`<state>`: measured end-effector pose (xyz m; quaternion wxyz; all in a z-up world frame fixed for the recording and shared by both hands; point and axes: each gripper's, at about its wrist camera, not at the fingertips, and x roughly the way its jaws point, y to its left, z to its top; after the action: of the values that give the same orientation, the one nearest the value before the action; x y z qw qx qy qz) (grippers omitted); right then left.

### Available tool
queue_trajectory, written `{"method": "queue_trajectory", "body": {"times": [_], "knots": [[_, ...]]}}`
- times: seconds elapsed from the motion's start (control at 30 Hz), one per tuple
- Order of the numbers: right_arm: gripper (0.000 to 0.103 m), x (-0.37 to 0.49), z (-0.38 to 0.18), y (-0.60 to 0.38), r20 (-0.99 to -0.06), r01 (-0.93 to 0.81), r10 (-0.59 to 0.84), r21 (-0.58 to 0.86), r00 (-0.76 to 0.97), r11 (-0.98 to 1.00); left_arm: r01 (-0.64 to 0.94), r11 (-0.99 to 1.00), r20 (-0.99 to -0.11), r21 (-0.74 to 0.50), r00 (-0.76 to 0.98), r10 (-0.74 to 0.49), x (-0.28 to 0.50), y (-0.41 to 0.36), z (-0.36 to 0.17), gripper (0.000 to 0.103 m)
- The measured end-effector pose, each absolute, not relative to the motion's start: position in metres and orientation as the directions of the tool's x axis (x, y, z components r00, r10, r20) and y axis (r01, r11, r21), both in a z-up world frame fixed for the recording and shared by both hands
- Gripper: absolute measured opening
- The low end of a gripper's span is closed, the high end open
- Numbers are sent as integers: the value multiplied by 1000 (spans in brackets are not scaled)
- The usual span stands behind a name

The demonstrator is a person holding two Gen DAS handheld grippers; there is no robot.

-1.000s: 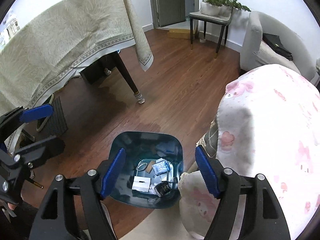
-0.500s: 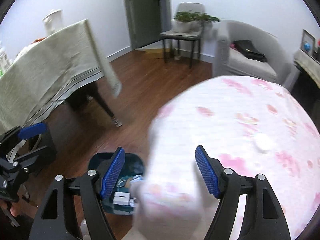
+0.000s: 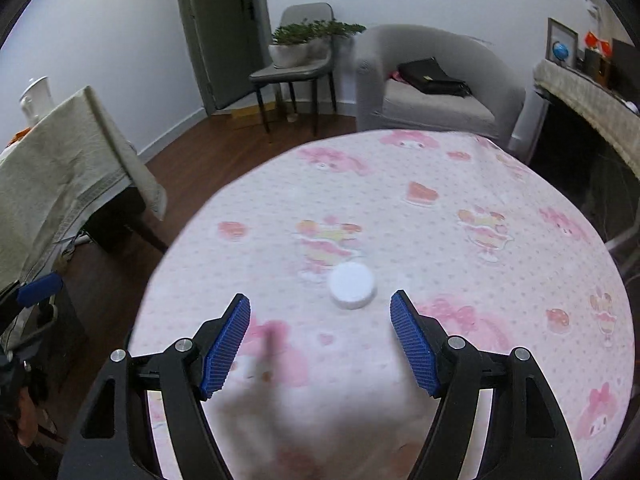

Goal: Collect trash
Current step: 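Move the open right tool to the white round cap on the pink table, then close the right tool on the white cap and lift it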

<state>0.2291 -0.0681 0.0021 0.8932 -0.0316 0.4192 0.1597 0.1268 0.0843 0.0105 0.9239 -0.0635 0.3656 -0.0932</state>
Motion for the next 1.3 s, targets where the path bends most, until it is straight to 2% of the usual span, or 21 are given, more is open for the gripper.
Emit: {"method": "queue_trajectory", "body": {"times": [0.23,0.3,0.47,0.5,0.57,0.63,0.73,0.97,1.3], "knots": [[59,252,-8,-69,-786,-292,213,43,580,955,170,972,-700,-159,675,-233,146,66,-6,84],[52,257,-11,-66,-796,-297,203,30,570,954,179,971,-702,-159,671,-239,151,65,-8,83],[45,263,-15,-60,-811,-306,177,-3,558,952,188,964,-705,-187,658,-265,162,66,-11,73],[42,263,-15,-59,-812,-306,177,-2,556,952,192,962,-707,-194,653,-272,163,66,-12,68],[30,262,-15,-58,-811,-309,177,-5,558,951,208,958,-714,-196,640,-285,163,62,-14,64],[30,262,-15,-57,-811,-304,175,-3,558,953,225,956,-716,-189,635,-291,160,58,-14,63],[30,262,-13,-66,-808,-283,227,77,545,956,248,950,-712,-191,631,-308,155,53,-14,62],[30,246,0,-70,-738,-305,486,381,468,873,302,928,-695,-218,620,-364,140,39,-11,57],[30,215,3,-36,-621,-349,719,629,311,695,264,922,-667,-283,637,-387,121,51,-11,35]]}}
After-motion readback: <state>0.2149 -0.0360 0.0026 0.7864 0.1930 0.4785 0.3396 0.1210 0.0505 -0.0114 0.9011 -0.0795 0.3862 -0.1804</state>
